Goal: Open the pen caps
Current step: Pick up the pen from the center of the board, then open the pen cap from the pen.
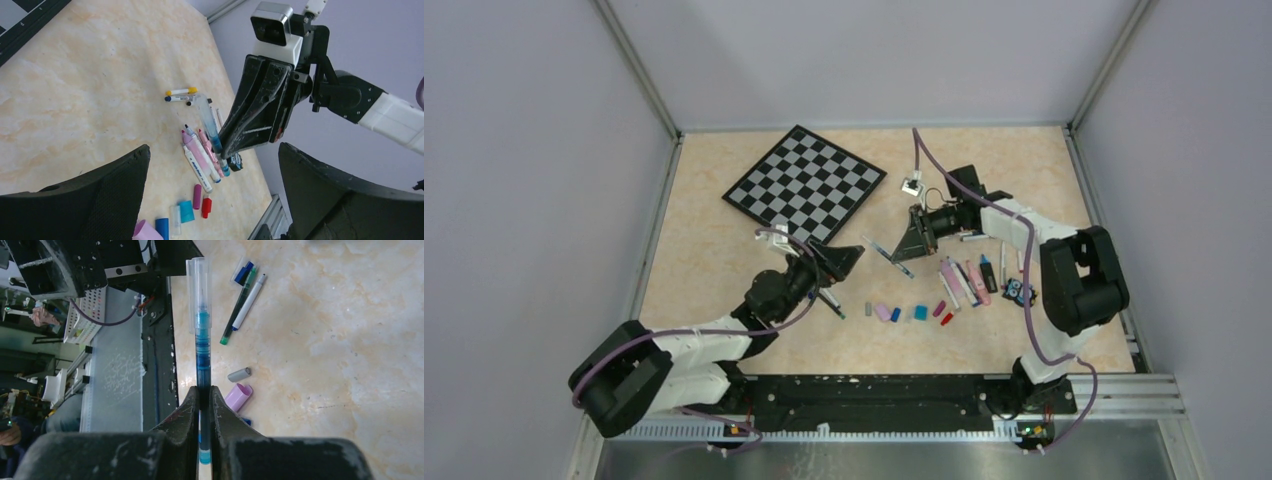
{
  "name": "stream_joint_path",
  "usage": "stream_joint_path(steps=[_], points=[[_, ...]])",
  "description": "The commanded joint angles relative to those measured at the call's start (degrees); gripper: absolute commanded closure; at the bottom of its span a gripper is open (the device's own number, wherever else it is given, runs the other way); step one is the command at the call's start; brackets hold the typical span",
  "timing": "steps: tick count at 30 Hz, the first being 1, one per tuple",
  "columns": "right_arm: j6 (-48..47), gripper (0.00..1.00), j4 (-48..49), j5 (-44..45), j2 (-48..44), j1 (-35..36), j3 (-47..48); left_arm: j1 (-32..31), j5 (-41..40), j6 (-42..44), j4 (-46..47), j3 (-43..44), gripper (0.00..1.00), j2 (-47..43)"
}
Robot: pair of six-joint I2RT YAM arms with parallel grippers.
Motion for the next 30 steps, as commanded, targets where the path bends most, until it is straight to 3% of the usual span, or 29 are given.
stream_joint_path(steps=[1, 8, 14, 24, 30], points=[[-0.99, 1.0, 1.48, -1.35, -2.44, 2.3, 0.79, 0.12, -4.91, -5.28, 6.82, 2.85, 0.02, 4.31], [-2.84, 1.0, -0.35, 0.66, -2.61, 4.56, 1.5, 0.02, -5.24, -8.64, 2.07, 7.11, 0.14, 9.14], [-3.64, 1.0, -0.88, 3.7, -2.36, 5.58, 1.74, 0.04, -3.8, -10.42, 2.89, 7.59, 0.46, 11.61], [-4.28, 1.0, -0.98, 6.48, -2.23, 6.07, 1.7, -0.13, 0.42, -13.34, 4.02, 8.07, 0.68, 15.98], [-5.6, 1.0, -2.02, 5.99, -1.93, 6.25, 1.8, -0.13, 1.47, -13.79, 7.34, 7.76, 1.0, 18.08]])
